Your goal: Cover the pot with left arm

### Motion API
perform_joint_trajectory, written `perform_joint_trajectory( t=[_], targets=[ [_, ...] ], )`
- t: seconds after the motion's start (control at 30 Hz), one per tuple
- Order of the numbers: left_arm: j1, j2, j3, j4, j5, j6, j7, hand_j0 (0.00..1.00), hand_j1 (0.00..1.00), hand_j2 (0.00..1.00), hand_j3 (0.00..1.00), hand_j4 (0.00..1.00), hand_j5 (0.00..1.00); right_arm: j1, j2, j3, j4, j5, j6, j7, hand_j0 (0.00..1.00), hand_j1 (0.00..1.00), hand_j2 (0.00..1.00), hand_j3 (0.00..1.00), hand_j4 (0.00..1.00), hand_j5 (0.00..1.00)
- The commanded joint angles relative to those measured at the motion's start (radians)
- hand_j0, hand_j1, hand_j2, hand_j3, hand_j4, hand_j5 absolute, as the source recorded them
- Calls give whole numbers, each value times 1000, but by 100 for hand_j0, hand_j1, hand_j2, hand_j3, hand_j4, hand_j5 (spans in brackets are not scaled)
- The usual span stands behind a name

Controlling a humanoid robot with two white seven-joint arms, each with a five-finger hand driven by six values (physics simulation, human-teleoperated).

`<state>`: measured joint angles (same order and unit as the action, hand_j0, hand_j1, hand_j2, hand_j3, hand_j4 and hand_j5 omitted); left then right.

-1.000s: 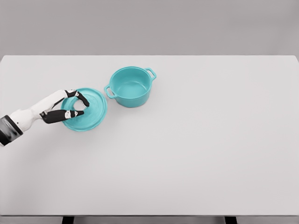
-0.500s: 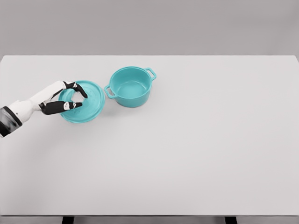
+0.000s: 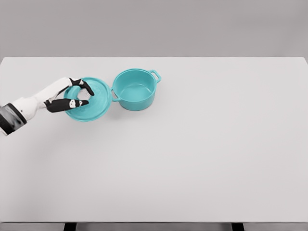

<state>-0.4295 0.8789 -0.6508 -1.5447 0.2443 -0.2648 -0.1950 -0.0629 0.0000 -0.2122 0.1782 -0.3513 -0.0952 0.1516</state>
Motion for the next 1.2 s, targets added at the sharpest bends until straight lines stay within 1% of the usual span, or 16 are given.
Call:
perform_joint_trajectory(
  t=[0.0,0.17,0.43,0.5,0.7,0.73,0.8,0.9,1.07,1.17],
  targets=[
    [0,-3,-12,0,4,1,0,44,44,44,44,44,44,0,0,1,0,0,0,0,100,100,100,100,100,100],
    [-31,-15,-26,1,3,4,0,44,44,44,44,44,44,0,0,1,1,0,0,0,100,100,100,100,100,100],
    [-48,-24,-27,2,-3,24,2,44,44,44,44,44,44,0,0,1,0,0,0,0,100,100,100,100,100,100],
    [-51,-37,-27,0,-3,47,2,44,44,44,44,44,44,2,0,-1,1,0,0,0,100,100,100,100,100,100],
    [-66,-63,-29,11,-17,52,0,44,44,44,44,44,44,0,0,1,1,0,0,0,100,100,100,100,100,100],
    [-81,-64,-55,11,-17,53,0,44,44,44,44,44,44,0,0,1,0,0,0,0,100,100,100,100,100,100],
    [-100,-66,-81,17,-16,55,2,44,44,44,44,44,44,0,0,-1,0,0,0,0,100,100,100,100,100,100],
    [-104,-78,-81,31,-16,68,2,44,44,44,44,44,44,0,0,-1,0,0,0,0,100,100,100,100,100,100],
    [-135,-100,-85,61,-17,108,2,45,45,45,45,45,45,0,0,-1,0,0,0,0,100,100,100,100,100,100],
    [-161,-104,-112,69,-16,131,2,45,45,45,45,45,45,0,0,1,0,0,0,0,100,100,100,100,100,100]
  ],
)
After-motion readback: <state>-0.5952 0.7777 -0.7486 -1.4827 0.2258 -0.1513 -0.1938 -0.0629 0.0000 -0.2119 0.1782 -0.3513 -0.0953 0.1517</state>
